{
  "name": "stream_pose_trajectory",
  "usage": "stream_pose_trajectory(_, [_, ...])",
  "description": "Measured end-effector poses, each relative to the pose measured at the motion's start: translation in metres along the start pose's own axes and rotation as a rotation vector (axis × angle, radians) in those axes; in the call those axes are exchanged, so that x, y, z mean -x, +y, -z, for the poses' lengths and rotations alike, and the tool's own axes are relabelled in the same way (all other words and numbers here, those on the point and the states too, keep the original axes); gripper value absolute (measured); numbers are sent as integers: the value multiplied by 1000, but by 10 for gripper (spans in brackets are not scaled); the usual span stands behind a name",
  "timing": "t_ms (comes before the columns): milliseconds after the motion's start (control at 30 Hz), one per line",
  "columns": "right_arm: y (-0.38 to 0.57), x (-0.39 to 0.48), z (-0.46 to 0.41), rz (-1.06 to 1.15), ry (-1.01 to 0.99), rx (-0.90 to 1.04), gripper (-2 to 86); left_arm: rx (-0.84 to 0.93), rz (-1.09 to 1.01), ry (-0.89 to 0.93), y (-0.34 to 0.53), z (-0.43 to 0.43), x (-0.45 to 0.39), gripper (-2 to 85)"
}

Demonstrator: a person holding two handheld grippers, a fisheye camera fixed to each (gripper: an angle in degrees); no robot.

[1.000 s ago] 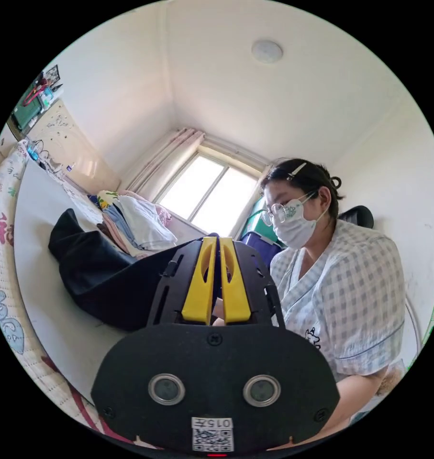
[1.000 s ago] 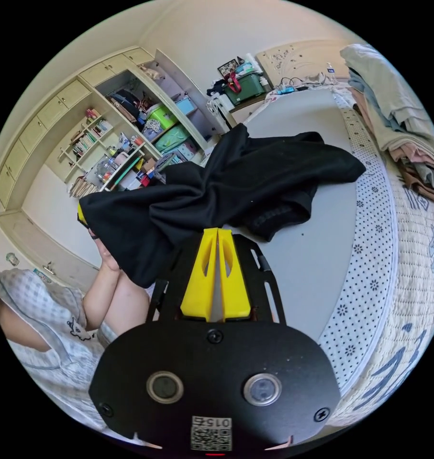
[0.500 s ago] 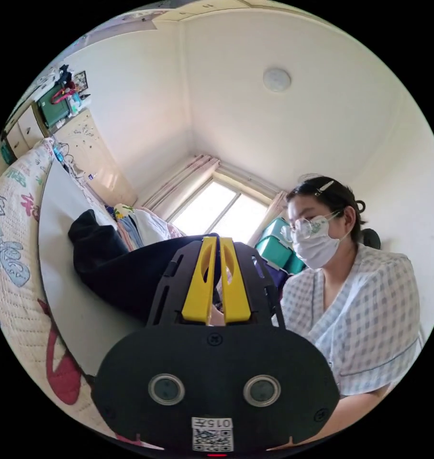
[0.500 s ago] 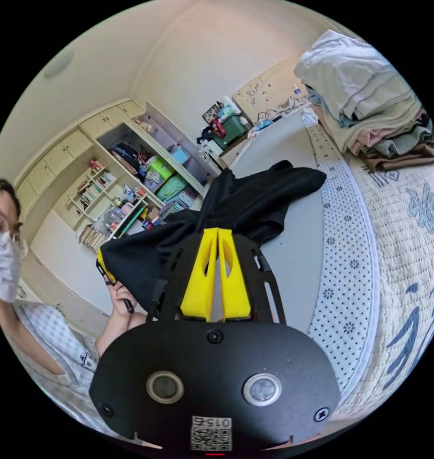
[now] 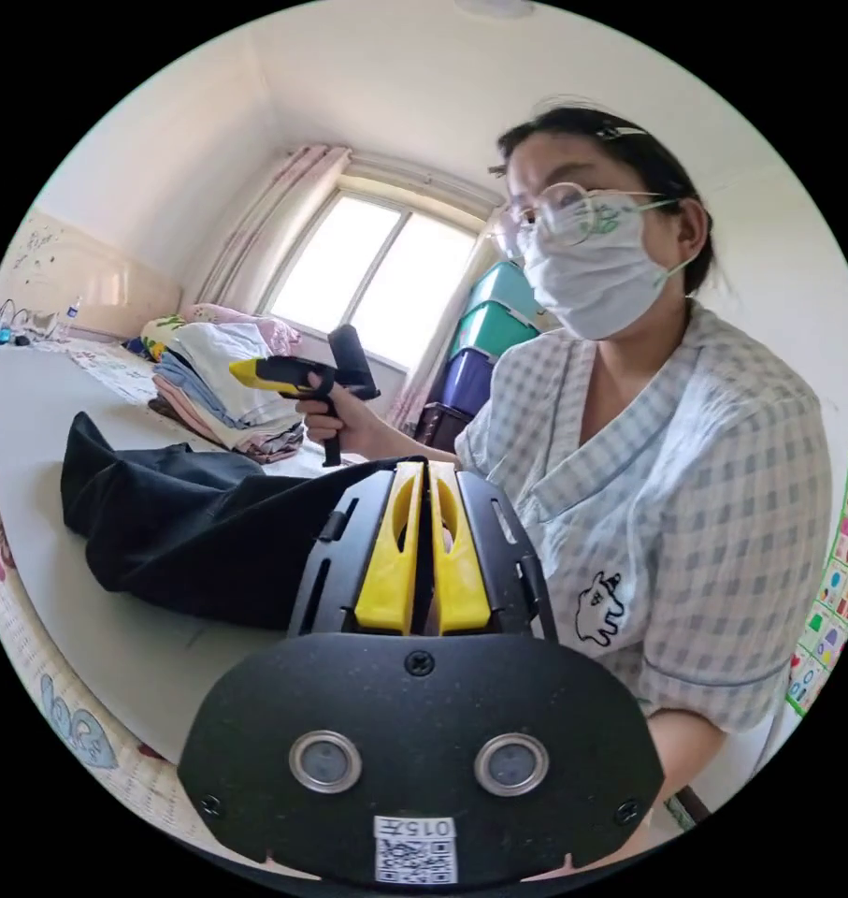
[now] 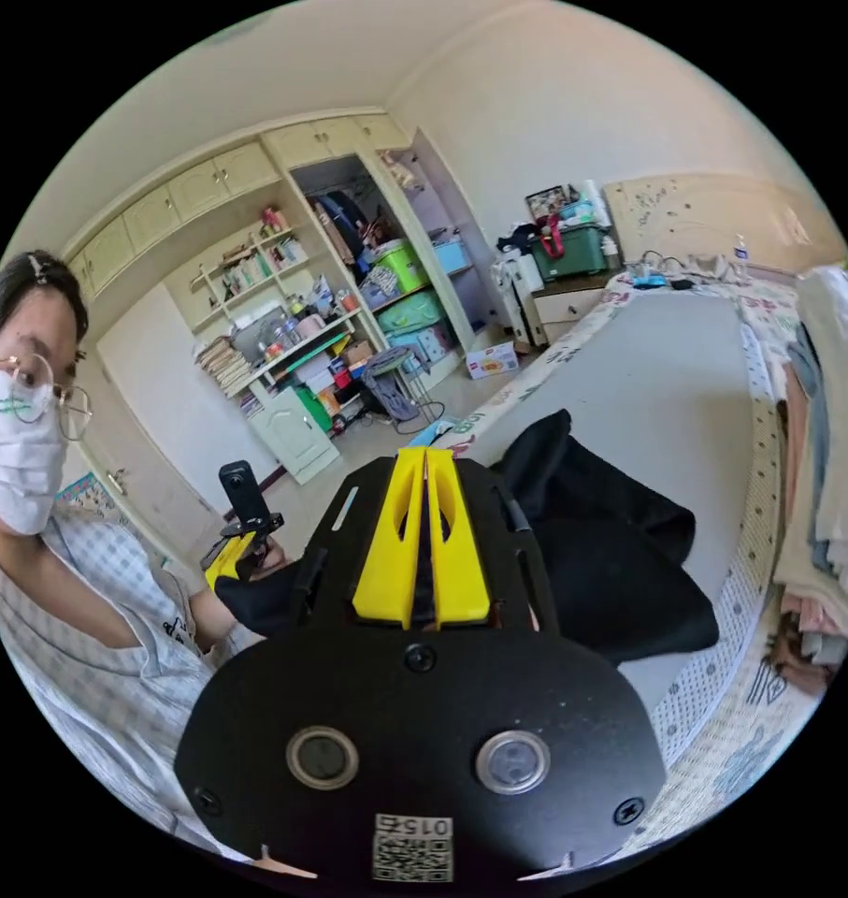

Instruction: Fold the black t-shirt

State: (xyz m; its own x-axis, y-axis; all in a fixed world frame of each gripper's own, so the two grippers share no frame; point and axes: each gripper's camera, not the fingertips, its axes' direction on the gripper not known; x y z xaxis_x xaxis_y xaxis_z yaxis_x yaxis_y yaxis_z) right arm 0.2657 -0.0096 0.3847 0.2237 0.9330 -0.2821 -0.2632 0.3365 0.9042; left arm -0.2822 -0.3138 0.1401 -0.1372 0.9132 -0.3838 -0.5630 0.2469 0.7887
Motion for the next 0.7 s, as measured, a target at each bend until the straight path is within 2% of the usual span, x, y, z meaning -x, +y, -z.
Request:
stream_pose_trajectory(133, [-13, 36, -56, 119, -2, 156, 79, -74, 23, -119, 17, -24, -19, -6])
stream_pose_trajectory(233, [-18, 76, -102, 178, -41, 377, 112, -77, 91, -247, 21, -54, -36, -5])
stream_pose_trajectory(300, [-14, 105, -145, 300, 125, 576, 114, 0, 99, -354, 21, -87, -48, -5])
stream_pose_trajectory(367, [2, 110, -182, 354, 267, 748, 107, 32, 77, -383, 21, -111, -53, -4])
stream_pose_trajectory(433, [22, 101, -199, 371, 401, 860, 49, 25, 105, -393, 21, -127, -54, -4])
stream_pose_trajectory(467, [31, 98, -189, 376, 448, 852, 27, 16, 116, -386, 21, -134, -56, -4])
stream_pose_trajectory(533, [38, 94, -146, 300, 422, 758, 8, 19, 126, -362, 21, -141, -60, -3])
stream_pose_trajectory(700, [103, 75, 80, 50, 344, 276, -5, 22, 131, -280, 16, -127, -75, 6])
